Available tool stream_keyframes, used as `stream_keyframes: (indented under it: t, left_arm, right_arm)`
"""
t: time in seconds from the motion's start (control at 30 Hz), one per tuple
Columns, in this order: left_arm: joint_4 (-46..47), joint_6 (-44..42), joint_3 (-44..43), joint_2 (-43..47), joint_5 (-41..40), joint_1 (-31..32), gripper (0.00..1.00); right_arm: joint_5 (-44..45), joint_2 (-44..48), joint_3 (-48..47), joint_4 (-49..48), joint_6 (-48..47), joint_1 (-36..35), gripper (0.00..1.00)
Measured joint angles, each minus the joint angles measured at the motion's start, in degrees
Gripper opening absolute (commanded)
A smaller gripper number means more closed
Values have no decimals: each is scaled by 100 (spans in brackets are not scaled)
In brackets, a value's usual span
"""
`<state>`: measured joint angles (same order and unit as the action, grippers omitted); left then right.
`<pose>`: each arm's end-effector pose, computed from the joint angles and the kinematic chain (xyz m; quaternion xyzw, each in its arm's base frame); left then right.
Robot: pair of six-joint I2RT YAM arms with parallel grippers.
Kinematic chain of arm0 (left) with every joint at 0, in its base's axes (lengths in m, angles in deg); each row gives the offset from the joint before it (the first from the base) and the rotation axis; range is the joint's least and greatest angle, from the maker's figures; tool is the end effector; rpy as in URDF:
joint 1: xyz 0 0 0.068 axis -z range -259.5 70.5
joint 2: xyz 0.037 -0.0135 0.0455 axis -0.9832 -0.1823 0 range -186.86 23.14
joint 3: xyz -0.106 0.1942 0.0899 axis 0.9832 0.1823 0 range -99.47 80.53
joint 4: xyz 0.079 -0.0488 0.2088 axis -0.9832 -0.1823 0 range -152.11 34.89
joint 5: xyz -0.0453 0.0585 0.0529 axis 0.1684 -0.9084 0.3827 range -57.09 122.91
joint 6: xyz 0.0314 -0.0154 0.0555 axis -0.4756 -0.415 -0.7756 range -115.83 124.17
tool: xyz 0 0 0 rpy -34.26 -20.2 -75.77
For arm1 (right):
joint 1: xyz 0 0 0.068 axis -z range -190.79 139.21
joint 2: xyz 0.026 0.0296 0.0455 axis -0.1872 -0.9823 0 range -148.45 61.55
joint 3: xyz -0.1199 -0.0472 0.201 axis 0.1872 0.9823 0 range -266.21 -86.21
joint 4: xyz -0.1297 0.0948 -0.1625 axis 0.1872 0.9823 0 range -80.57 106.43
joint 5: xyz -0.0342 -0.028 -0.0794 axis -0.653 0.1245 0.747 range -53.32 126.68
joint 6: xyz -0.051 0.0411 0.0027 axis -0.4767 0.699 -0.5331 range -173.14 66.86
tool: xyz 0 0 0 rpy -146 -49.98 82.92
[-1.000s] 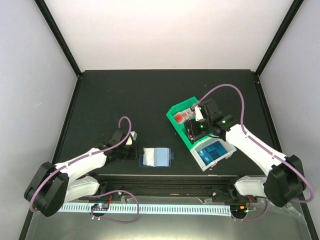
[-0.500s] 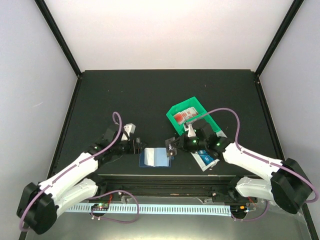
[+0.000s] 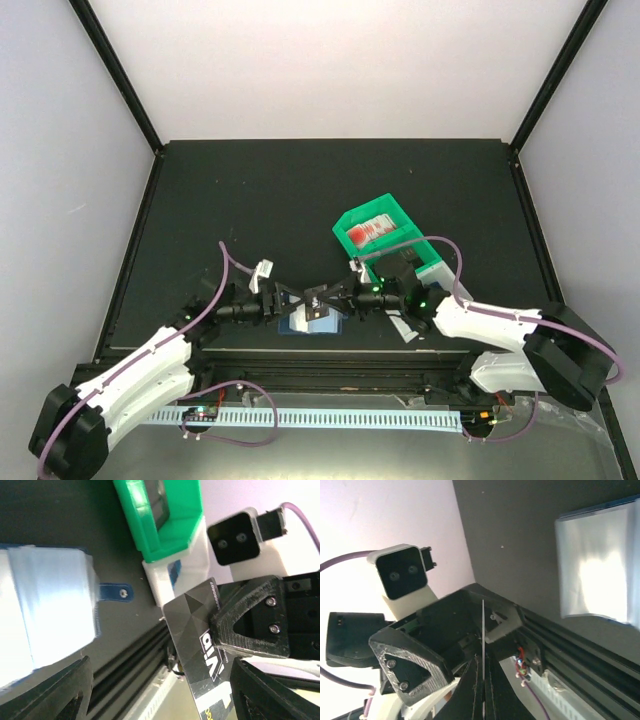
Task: Put the credit cards into the card holder
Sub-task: Pick up the credit card from the storage box, then insert the credit card into the card holder.
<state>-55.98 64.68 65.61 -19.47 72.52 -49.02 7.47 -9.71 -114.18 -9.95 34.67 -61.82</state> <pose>0.1256 -0.1121 0.1697 -0.0424 0.8260 -0.5470 0.1292 0.1369 0.2094 0.1818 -0.1255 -0.8131 -0.5683 0.0125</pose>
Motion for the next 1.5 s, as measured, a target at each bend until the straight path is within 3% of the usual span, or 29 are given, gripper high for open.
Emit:
stream_keyframes:
  t: [0.4, 0.7, 0.83, 1.1, 1.33, 1.5]
  left_arm:
    - [1816, 1475, 278, -280, 750, 52, 42]
    - [2184, 1757, 321, -470, 863, 72, 2]
    - [2280, 1768, 328, -476, 866, 70, 2]
    - [2022, 1287, 337, -254, 798, 31, 2]
    - [463, -201, 319, -271, 369, -11, 1]
    - [-332, -1130, 138, -1060, 63, -11, 1]
  right_arm:
    - [-236, -219, 9, -798, 433, -33, 1]
    - [-391, -374, -92, -933, 197, -20, 5]
    - [-341, -302, -92, -841, -9, -22, 11]
    - [149, 345, 111, -280, -638, -35, 33]
    - [1231, 754, -236, 1543, -2068, -372, 38]
    - [2144, -234, -1364, 2940, -2990, -1193, 39]
